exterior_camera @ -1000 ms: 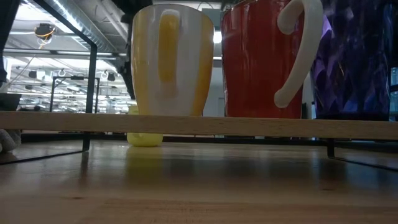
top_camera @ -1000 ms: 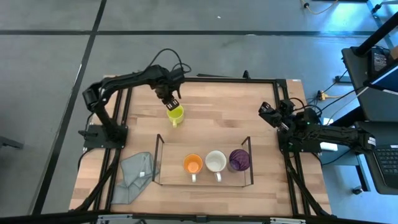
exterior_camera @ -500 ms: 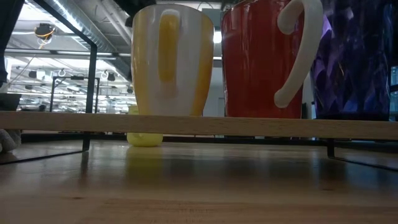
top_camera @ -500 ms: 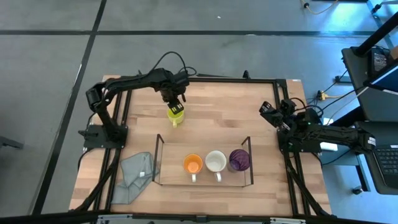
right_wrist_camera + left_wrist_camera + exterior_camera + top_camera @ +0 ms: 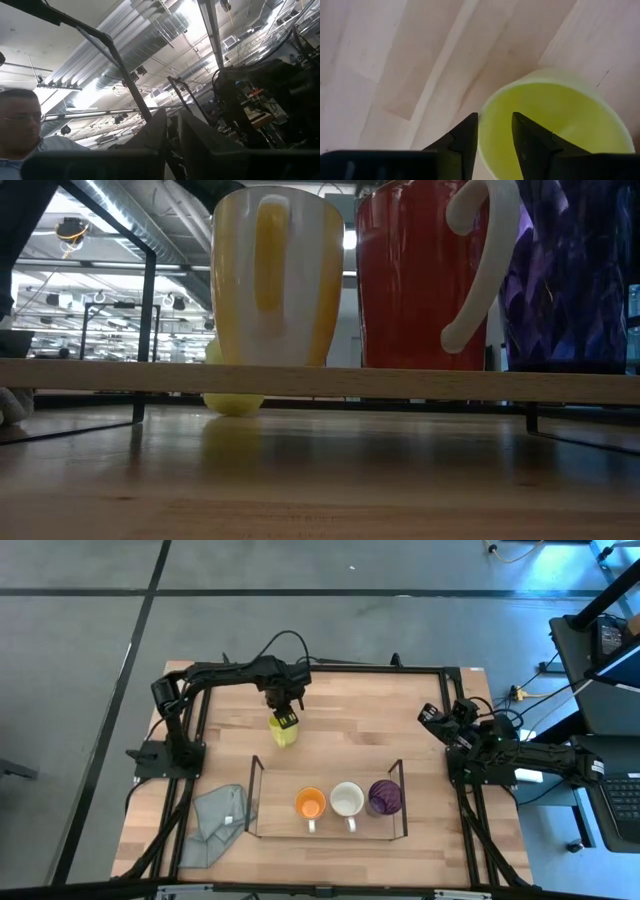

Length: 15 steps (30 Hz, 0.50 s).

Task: Stack small to large cups/mugs on shelf
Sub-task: Put the yellow mug on the shelf

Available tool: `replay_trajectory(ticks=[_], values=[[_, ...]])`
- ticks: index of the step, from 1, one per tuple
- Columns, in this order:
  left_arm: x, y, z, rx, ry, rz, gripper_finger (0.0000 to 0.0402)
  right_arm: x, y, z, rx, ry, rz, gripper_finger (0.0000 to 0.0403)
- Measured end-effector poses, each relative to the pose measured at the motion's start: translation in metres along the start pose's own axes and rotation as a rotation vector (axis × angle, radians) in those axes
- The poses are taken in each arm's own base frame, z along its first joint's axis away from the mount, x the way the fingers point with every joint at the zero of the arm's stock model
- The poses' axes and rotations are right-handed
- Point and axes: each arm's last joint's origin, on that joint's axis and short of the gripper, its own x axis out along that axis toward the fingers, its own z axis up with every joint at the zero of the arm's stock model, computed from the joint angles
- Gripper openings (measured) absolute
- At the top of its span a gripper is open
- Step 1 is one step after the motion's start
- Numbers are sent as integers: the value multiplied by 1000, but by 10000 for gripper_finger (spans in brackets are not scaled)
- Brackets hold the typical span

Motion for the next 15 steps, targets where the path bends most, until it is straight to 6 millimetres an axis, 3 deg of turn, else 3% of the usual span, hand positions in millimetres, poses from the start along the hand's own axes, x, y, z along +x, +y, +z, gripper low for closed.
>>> replay_trajectory(ticks=[7,15], values=[[-1,-1,-3,9,25,-6,90,0,0,0,-2,0,0,51],[-6,-4,-4,21,0,-4,91,0,0,0,-3,-1,0,51]])
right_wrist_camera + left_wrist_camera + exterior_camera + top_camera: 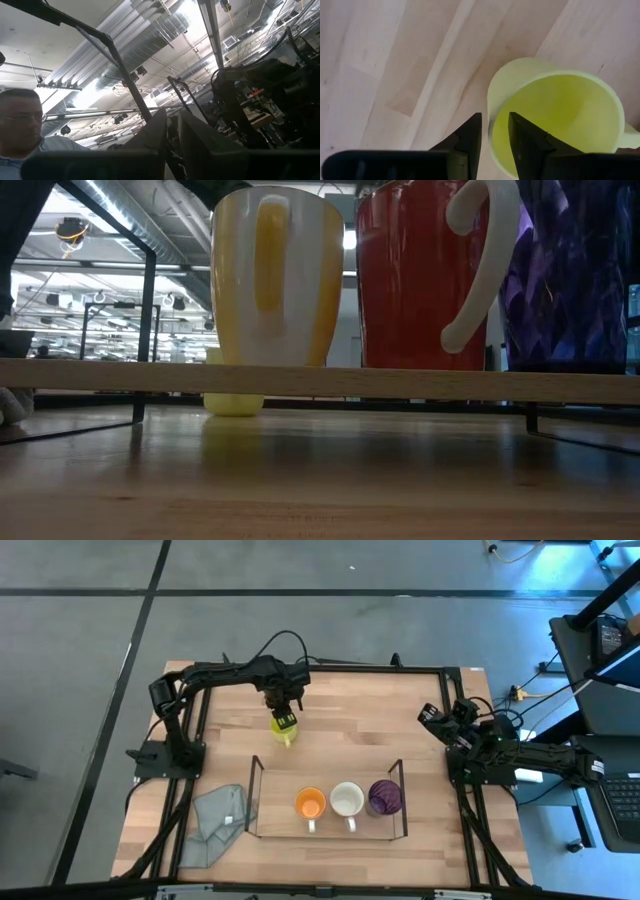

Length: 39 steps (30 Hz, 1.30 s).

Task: Stack small to large cups/mugs on shelf
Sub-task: Put the yellow mug on the shelf

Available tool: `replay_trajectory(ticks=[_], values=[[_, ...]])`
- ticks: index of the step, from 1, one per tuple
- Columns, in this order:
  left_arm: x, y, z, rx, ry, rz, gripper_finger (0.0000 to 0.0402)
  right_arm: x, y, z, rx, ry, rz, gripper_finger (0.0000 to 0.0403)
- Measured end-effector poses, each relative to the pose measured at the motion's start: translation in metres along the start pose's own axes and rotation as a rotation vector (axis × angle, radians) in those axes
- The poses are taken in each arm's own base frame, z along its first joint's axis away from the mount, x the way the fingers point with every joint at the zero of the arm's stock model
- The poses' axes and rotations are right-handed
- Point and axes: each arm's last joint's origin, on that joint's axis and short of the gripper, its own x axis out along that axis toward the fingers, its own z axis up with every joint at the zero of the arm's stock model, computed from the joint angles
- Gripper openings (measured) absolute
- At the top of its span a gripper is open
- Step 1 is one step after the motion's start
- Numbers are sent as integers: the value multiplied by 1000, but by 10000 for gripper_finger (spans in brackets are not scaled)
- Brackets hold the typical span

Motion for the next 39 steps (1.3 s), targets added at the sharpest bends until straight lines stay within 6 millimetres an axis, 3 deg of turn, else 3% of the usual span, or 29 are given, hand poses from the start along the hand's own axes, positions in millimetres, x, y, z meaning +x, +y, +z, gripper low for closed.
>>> replay_trajectory(ticks=[6,15,31,34,39], values=[[0,0,0,31,-3,-6,76,0,0,0,0,0,0,51],[0,0,1,70,-5,-11,8,0,0,0,0,0,0,51],[-1,-6,-5,118,40,-27,2,0,0,0,0,0,0,51],[-11,-11,-12,133,44,-41,2,0,0,0,0,-1,0,51],[-44,-20,-25,152,-46,-39,1,0,0,0,-1,-2,-2,51]])
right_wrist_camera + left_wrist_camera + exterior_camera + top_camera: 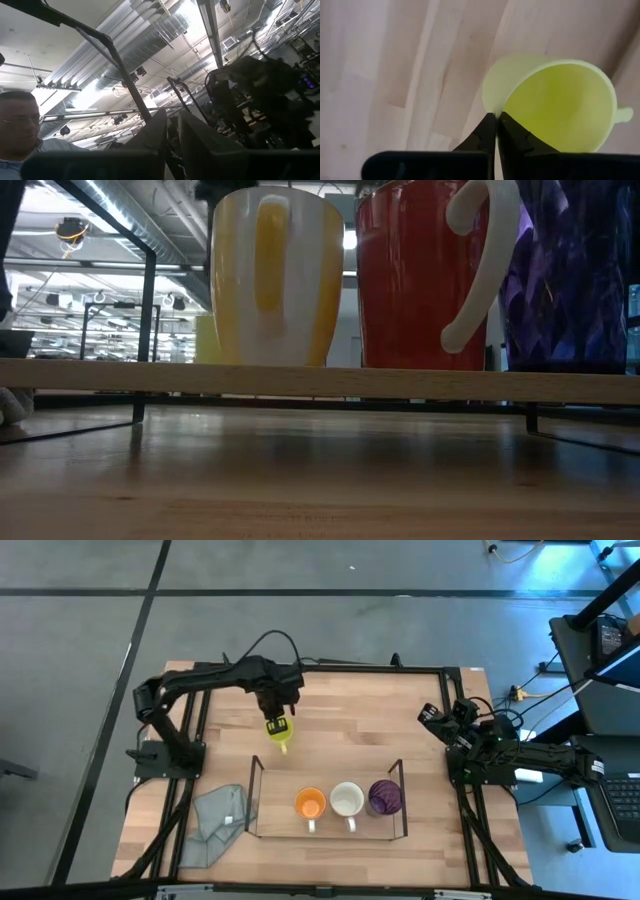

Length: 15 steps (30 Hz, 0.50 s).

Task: Stack small to large cups/mugs on shelf
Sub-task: Put the yellow mug on the shelf

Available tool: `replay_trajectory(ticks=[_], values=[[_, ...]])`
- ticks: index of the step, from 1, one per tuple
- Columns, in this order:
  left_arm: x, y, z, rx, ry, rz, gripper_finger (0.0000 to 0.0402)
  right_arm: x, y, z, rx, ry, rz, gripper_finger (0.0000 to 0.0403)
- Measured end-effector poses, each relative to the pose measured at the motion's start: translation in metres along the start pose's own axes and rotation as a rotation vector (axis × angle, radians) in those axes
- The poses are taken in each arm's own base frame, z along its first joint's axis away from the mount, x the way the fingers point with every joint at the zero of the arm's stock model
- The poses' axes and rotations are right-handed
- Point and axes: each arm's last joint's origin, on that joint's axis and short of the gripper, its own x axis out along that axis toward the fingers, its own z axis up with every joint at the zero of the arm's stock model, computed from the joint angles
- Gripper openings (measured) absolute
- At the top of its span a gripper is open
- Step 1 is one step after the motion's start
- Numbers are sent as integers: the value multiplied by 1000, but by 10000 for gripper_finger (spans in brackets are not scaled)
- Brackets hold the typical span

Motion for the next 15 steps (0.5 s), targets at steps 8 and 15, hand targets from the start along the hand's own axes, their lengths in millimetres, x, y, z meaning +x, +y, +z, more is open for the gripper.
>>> replay_trajectory(ticks=[8,15], values=[[-41,-31,-17,54,-40,-28,1,0,0,0,-2,-6,-5,51],[-58,-64,-32,116,-72,-70,0,0,0,1,-3,-18,-15,51]])
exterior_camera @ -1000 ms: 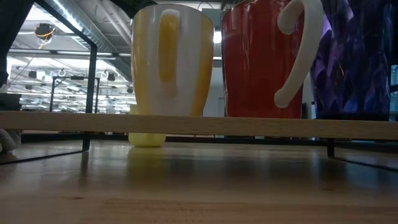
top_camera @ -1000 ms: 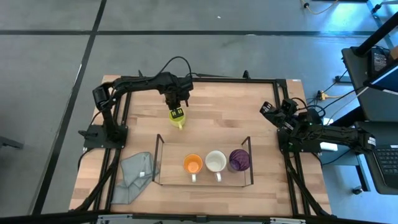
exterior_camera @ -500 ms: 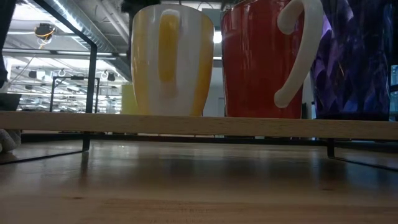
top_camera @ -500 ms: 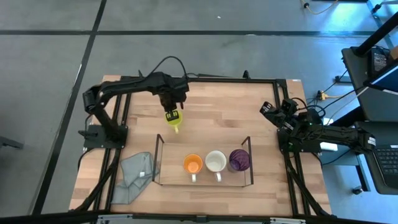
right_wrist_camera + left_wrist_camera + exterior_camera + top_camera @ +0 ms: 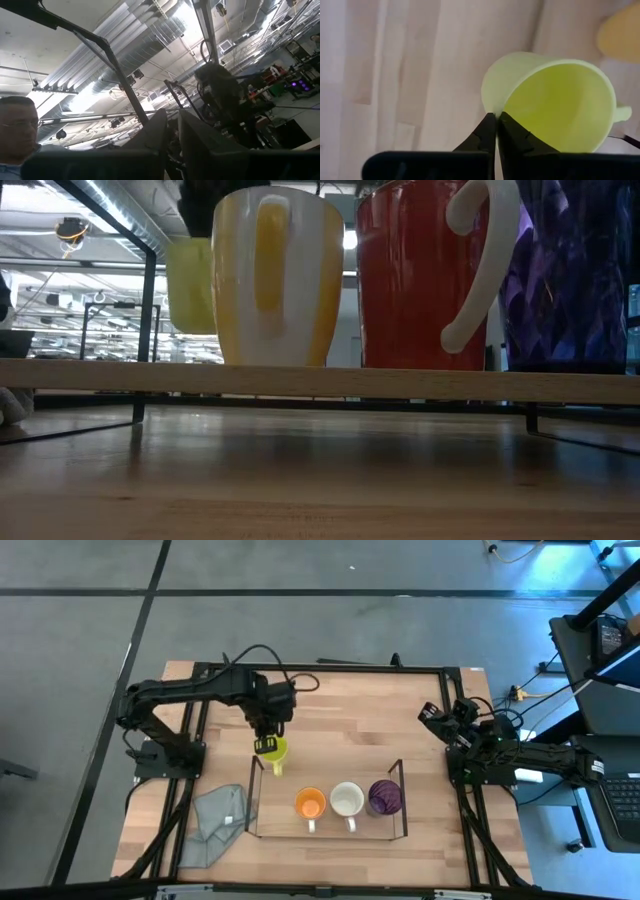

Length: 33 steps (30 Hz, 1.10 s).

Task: Stack small to large cups/mugs on shelf
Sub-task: Put the yellow mug on the shelf

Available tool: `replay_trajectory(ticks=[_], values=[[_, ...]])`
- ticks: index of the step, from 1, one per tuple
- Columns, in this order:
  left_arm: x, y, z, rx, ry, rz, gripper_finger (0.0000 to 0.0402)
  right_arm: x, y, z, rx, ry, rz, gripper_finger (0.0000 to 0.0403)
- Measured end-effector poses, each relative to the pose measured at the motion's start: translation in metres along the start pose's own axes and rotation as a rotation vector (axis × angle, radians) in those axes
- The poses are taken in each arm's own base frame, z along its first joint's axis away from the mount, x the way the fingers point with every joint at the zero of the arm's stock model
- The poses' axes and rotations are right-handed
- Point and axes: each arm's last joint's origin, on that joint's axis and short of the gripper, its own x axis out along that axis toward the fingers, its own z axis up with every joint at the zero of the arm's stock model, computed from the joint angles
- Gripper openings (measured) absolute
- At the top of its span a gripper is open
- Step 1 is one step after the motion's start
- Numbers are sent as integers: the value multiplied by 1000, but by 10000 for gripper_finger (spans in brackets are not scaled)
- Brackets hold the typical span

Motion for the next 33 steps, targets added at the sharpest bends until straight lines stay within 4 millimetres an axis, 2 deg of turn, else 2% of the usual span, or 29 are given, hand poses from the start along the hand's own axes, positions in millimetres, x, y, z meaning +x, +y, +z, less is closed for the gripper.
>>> replay_trajectory(ticks=[8,14,22,29,33], values=[[3,-33,-2,65,8,-42,0,0,0,0,3,-2,-1,51],[4,-50,-2,57,-18,-69,0,0,0,0,3,-2,-2,51],[15,-83,-7,80,39,-85,0,0,0,0,56,-2,-1,51],[14,-101,-11,82,14,-106,0,0,0,0,85,-1,-2,51],[25,-112,-16,66,20,-118,0,0,0,0,85,-1,-2,51]])
